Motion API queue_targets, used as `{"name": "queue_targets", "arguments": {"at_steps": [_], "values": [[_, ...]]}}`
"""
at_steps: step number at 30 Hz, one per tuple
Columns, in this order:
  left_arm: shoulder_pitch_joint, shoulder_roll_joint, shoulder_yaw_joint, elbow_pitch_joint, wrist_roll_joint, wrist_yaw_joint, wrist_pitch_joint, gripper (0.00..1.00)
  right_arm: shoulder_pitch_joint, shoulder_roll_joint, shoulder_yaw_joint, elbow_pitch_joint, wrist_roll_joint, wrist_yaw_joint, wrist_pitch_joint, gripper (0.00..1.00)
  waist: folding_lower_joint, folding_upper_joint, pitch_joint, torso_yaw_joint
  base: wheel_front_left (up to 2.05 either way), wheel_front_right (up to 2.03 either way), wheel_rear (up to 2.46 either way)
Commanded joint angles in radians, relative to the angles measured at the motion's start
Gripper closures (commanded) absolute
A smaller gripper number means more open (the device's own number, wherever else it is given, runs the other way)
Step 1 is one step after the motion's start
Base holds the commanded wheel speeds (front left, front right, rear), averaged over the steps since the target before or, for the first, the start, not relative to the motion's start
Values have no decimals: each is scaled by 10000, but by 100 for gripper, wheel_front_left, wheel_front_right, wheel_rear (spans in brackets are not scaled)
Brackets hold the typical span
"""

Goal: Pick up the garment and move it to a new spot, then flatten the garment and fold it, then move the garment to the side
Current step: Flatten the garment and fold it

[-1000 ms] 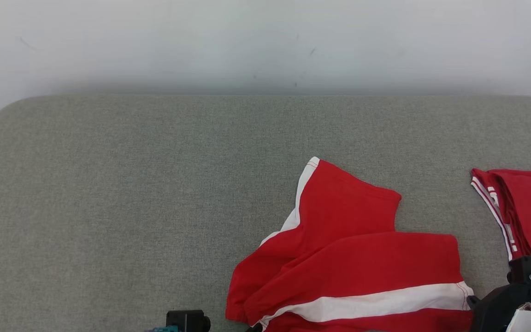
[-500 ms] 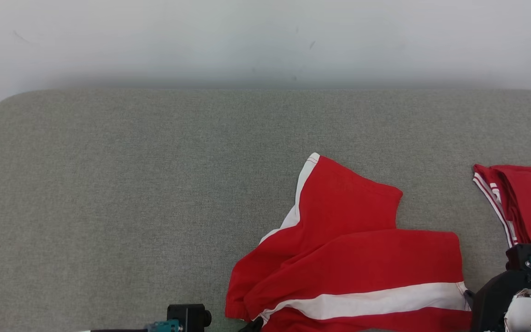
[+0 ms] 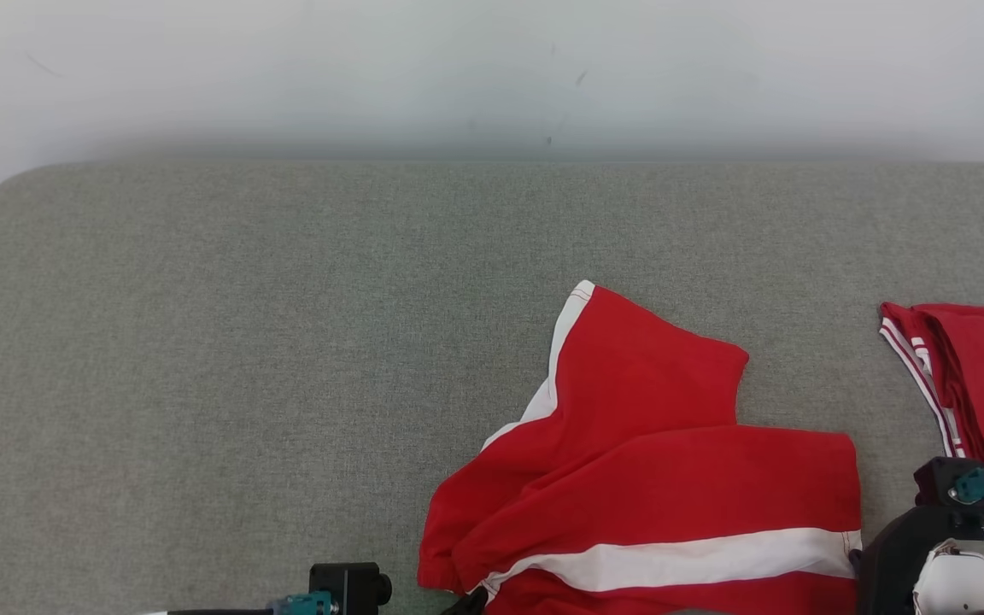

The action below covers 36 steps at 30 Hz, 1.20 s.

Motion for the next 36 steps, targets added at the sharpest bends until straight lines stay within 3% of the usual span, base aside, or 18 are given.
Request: {"name": "queue_targets", "arguments": {"at_steps": [1,2,3,12,16,21,25,29,32,36], "values": [[-7,17,-17,-13,-19,-27,-7,100,27,54,62,92,-28,-23,54,78,0,0,0,3,0,0,0],[-4,13,-27,-15,-24,-31,0,100,29,49,79,109,-39,-23,44,95,0,0,-1,7,0,0,0],[0,10,-33,-17,-28,-33,5,100,30,31,104,109,-57,-23,5,100,0,0,-4,13,0,0,0],[-7,-39,230,-283,-91,-141,-494,100,-26,133,72,-553,292,-23,-784,100,0,0,-152,102,0,0,0],[12,-182,936,-1124,-779,-634,-1074,100,-169,335,-168,-1601,1191,-23,-1303,100,0,0,-309,134,0,0,0],[-302,171,1759,-2710,-1573,-869,-972,100,-409,462,-436,-3215,2422,-23,-1285,100,0,0,-372,4,0,0,0],[-757,567,2416,-3984,-2244,-729,-465,100,-855,516,-533,-4096,3080,-23,-1183,100,0,0,-205,-222,0,0,0],[-1784,798,2943,-4408,-2755,-387,197,100,-1792,587,-148,-3984,3350,-23,-1138,100,0,0,274,-554,0,0,0],[-3670,1029,3405,-3920,-2862,-49,897,100,-3723,352,766,-3236,2894,-11,-1316,100,0,0,1360,-947,0,0,0],[-5955,944,4045,-2911,-2807,231,999,100,-6249,467,1318,-2149,2590,-11,-2172,100,0,0,2605,-1212,0,0,0]]}}
